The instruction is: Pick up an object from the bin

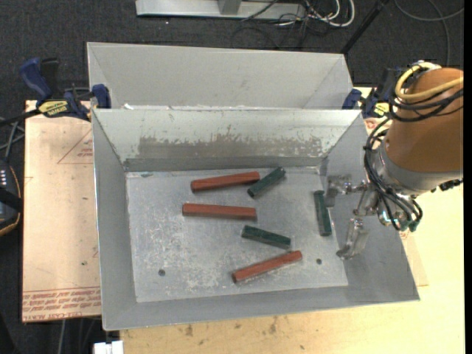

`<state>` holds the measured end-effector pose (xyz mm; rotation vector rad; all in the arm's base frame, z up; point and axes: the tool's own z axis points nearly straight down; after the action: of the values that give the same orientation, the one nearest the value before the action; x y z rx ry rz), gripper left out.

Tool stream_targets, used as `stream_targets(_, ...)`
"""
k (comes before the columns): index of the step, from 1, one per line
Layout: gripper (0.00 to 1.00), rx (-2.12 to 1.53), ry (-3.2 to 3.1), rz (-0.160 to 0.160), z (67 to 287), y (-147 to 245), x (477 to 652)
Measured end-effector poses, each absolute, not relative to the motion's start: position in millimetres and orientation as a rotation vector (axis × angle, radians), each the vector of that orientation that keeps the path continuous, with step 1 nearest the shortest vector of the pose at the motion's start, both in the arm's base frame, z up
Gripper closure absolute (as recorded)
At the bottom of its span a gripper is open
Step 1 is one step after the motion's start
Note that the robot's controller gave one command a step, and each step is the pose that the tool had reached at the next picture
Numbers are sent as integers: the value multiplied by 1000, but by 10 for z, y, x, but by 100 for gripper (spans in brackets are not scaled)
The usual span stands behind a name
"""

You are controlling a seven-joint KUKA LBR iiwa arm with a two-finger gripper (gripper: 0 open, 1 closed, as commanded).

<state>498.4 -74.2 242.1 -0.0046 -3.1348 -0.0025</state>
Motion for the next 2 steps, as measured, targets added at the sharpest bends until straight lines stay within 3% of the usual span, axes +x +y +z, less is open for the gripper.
stream_targets(1, 0, 0, -3143, -1, 2457, -738, 4999)
stream_targets(2, 0, 51, -3147, 0, 1644, -296, 5057)
